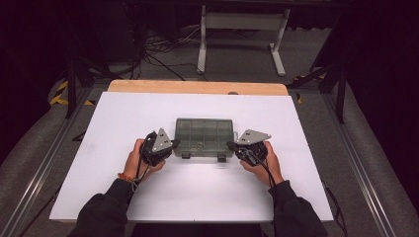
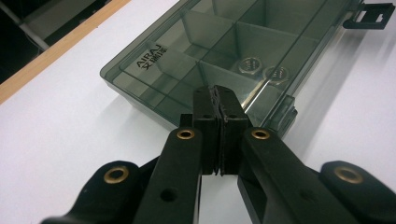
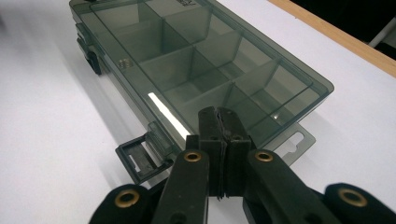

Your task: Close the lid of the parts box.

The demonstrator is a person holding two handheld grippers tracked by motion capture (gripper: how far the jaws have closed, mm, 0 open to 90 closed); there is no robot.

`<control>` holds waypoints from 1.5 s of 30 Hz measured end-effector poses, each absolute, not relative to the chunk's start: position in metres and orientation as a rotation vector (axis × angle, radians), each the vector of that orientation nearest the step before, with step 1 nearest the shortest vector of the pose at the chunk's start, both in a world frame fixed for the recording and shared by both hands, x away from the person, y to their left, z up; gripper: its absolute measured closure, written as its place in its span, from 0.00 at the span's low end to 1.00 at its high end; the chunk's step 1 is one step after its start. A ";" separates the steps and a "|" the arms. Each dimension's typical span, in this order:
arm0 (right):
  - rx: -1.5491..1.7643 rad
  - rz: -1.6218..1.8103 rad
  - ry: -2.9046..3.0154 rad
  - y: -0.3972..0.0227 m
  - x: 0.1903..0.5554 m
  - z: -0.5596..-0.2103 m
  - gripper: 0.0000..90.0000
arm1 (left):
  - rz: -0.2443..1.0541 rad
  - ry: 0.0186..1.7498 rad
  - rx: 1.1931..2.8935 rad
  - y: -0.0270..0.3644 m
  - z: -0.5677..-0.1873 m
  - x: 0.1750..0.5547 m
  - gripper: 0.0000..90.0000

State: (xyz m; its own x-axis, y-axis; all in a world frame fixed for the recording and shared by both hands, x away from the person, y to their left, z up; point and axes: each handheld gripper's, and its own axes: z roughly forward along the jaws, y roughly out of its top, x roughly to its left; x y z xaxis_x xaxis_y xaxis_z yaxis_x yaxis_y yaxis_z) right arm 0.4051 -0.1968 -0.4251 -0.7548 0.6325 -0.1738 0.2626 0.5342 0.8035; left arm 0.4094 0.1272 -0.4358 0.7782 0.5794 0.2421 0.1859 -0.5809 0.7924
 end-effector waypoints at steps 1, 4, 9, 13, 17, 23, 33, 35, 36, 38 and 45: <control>0.726 1.113 2.320 -0.197 0.404 -0.426 1.00 | 0.625 0.567 2.160 0.127 -0.436 0.409 0.98; 0.723 1.116 2.305 -0.197 0.403 -0.427 0.99 | 0.621 0.568 2.147 0.129 -0.437 0.409 0.98; 0.704 1.110 2.286 -0.195 0.400 -0.427 0.98 | 0.634 0.563 2.130 0.132 -0.438 0.408 0.96; 0.699 1.137 2.267 -0.195 0.399 -0.425 0.98 | 0.651 0.545 2.116 0.133 -0.437 0.408 0.95; 0.691 1.149 2.255 -0.195 0.397 -0.423 0.97 | 0.651 0.547 2.107 0.134 -0.435 0.406 0.95; 0.684 1.158 2.231 -0.199 0.393 -0.419 0.95 | 0.662 0.539 2.096 0.132 -0.432 0.402 0.94; 0.698 1.179 2.193 -0.206 0.390 -0.415 0.88 | 0.687 0.532 2.065 0.135 -0.428 0.398 0.85; 0.696 1.185 2.184 -0.207 0.389 -0.415 0.86 | 0.694 0.529 2.060 0.136 -0.426 0.397 0.83; 0.693 1.185 2.181 -0.207 0.388 -0.415 0.84 | 0.698 0.528 2.056 0.137 -0.426 0.396 0.80; 0.693 1.186 2.176 -0.207 0.388 -0.415 0.80 | 0.703 0.530 2.051 0.137 -0.425 0.396 0.77; 0.704 1.198 2.164 -0.209 0.388 -0.416 0.64 | 0.707 0.535 2.047 0.139 -0.426 0.396 0.62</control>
State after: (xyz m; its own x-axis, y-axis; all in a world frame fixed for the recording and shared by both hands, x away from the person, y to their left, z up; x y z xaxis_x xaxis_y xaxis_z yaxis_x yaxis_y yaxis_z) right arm 0.3877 -0.2088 -0.4163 -0.7037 0.6757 -0.2195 0.1728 0.4625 0.8696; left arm 0.3960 0.1395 -0.4263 0.7452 0.6053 0.2798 0.1047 -0.5206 0.8474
